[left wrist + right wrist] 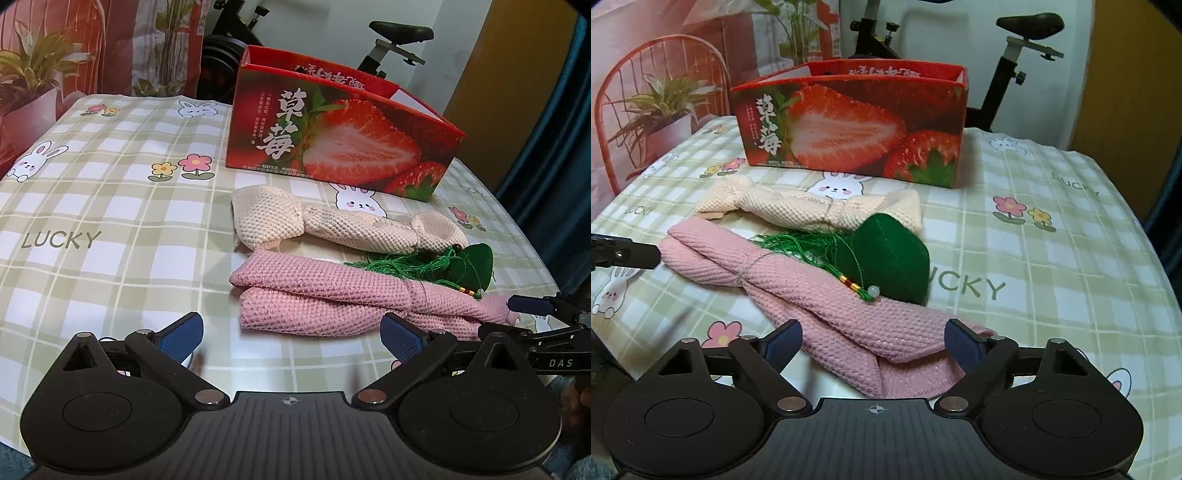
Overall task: Organize soft objects
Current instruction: 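Close the left and right grippers on the pink knitted towel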
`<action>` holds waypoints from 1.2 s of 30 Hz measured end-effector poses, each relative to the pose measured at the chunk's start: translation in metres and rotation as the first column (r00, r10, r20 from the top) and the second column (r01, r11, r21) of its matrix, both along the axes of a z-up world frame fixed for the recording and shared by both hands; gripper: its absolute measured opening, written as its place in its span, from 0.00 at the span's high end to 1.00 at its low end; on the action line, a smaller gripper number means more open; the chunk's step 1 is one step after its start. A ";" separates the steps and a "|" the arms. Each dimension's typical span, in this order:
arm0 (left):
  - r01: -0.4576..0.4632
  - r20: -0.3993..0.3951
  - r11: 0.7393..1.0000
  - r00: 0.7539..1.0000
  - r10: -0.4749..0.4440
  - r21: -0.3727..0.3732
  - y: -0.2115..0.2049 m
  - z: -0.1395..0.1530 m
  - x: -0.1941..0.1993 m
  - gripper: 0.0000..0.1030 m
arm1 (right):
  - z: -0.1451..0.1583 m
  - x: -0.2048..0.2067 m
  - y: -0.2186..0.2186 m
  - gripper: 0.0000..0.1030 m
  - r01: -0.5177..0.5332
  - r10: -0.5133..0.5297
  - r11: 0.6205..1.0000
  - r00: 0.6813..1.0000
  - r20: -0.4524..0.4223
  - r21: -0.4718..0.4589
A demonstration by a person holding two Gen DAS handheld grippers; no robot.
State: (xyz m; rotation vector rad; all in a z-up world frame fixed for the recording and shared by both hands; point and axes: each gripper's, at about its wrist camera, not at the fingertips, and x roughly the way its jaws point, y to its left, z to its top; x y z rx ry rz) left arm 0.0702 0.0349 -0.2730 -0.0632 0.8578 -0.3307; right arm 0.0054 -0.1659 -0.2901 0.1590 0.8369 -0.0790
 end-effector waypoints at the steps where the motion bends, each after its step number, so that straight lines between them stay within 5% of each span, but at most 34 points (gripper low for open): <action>1: 0.000 0.001 1.000 1.000 0.000 -0.004 0.001 0.000 0.000 0.00 | 0.000 0.000 0.000 0.21 -0.001 0.001 1.000 1.000 0.001 0.000; 10: -0.014 -0.017 0.999 1.000 0.014 -0.042 0.006 -0.003 0.003 0.10 | 0.004 0.005 0.006 0.28 -0.048 0.049 0.999 0.997 0.061 -0.021; 19: -0.060 -0.093 0.994 0.994 0.052 -0.086 0.011 0.000 0.035 0.10 | -0.015 0.009 0.003 0.30 -0.010 0.011 1.000 0.999 -0.031 0.009; 27: -0.011 -0.107 0.999 0.994 0.008 -0.034 -0.016 -0.013 0.063 0.11 | -0.019 0.008 0.003 0.28 -0.021 0.022 1.000 1.000 -0.019 0.007; 33: 0.005 -0.092 0.999 0.996 -0.009 -0.042 -0.016 -0.023 0.053 0.18 | -0.020 0.009 0.003 0.28 -0.033 0.033 0.999 0.999 -0.009 0.015; 36: 0.032 -0.080 0.998 0.996 -0.036 -0.051 -0.015 -0.023 0.049 0.33 | -0.019 0.008 0.005 0.38 -0.049 0.049 0.999 0.999 -0.002 0.023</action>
